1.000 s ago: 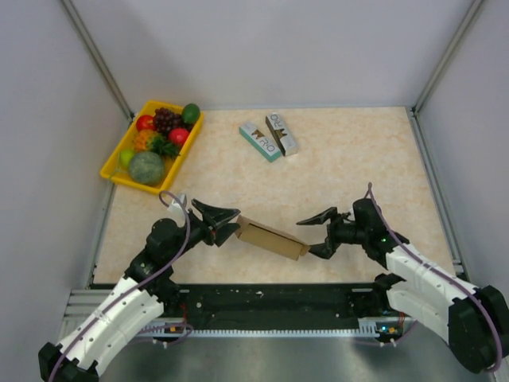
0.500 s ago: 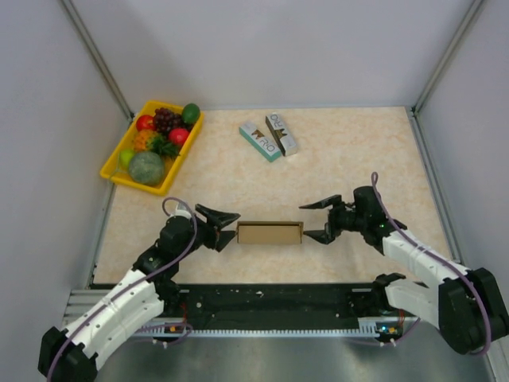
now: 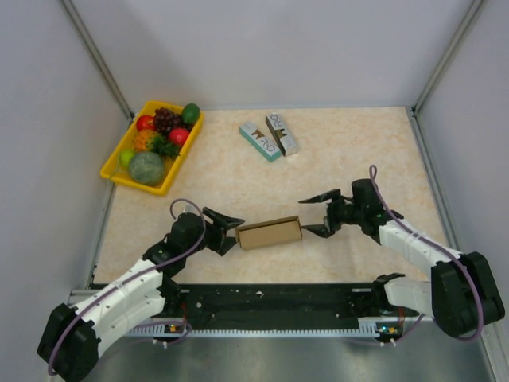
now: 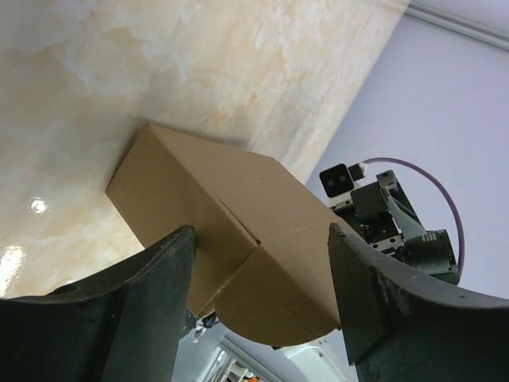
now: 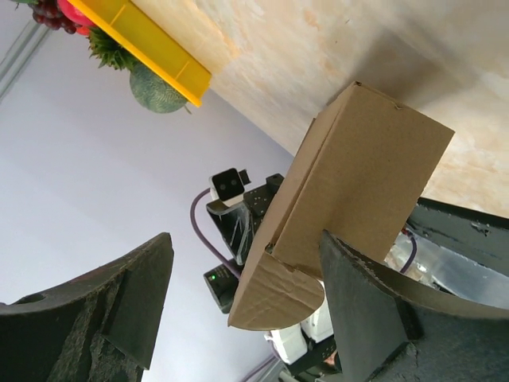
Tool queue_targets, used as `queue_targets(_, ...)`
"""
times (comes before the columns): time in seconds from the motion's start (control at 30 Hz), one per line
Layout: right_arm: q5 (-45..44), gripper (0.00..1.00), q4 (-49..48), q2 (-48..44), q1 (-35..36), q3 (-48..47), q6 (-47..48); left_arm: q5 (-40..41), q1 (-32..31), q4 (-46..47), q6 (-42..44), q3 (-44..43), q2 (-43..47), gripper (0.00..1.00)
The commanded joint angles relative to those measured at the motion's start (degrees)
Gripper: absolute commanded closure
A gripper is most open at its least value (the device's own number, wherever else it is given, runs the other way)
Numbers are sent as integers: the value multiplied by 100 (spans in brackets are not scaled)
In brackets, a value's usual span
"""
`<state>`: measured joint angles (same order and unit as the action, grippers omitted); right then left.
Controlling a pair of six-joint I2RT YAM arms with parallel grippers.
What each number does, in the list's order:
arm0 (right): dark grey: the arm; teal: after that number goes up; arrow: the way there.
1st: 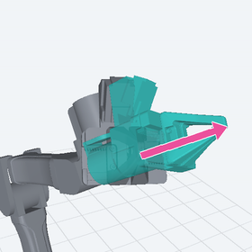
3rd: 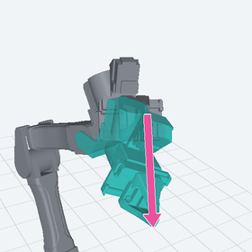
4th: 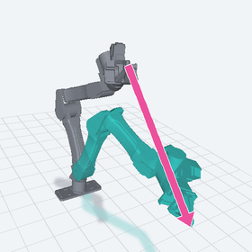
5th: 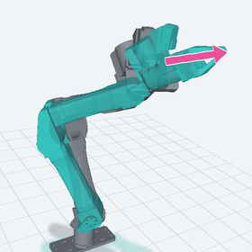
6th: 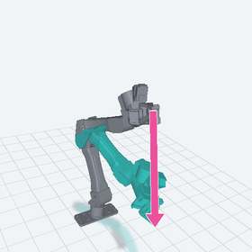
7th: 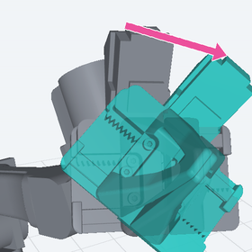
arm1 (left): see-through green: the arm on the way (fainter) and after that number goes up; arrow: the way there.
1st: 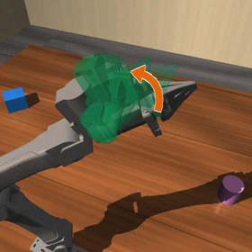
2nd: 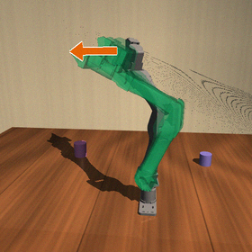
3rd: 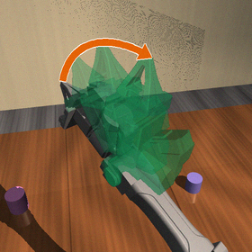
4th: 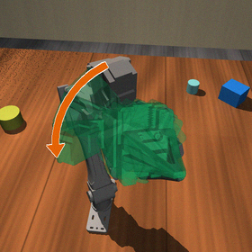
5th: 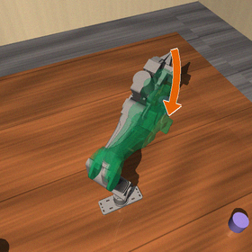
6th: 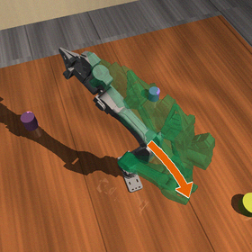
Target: Fold the paper box
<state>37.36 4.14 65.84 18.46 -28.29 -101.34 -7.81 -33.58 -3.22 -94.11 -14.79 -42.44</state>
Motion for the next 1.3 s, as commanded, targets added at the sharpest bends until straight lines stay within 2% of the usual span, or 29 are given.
queue_targets(0.0,60,26,-1,104,-123,-115,167,-19,-43,489,50,-121,-54,28)
queue_targets(0.43,60,23,25,227,-369,70,702,183,141,60,533,-244,42,21)
queue_targets(0.53,-53,22,507,87,-606,-210,1474,490,194,-747,1007,-524,384,18)
queue_targets(0.7,-782,20,2009,-291,-888,-1203,4127,1368,413,-2328,1964,-876,1578,12)
queue_targets(0.83,-731,21,2809,-519,-879,-2081,5982,1467,432,-2936,3176,-1438,2046,12)
queue_targets(0.9,-687,23,3152,-625,-853,-2328,7011,1109,432,-2886,4186,-1834,1915,16)
queue_targets(0.97,-835,25,3660,-748,-512,-2759,7896,318,423,-3087,4854,-2332,1408,27)
queue_targets(1.07,-1590,27,4023,-819,365,-3164,8436,-491,292,-3349,5453,-2834,548,29)
queue_targets(1.13,-2063,28,4147,-784,780,-3313,8534,-275,-190,-3605,5657,-3117,132,29)
queue_targets(1.17,-2171,29,4200,-749,1078,-3340,8595,284,-445,-3928,5779,-3405,-218,27)
queue_targets(1.2,-2215,34,4278,-722,1185,-3367,8639,576,-1083,-4027,5815,-3539,-387,27)
queue_targets(1.27,-2268,43,4340,-626,1475,-3428,8754,1139,-1658,-4325,5807,-3907,-966,30)
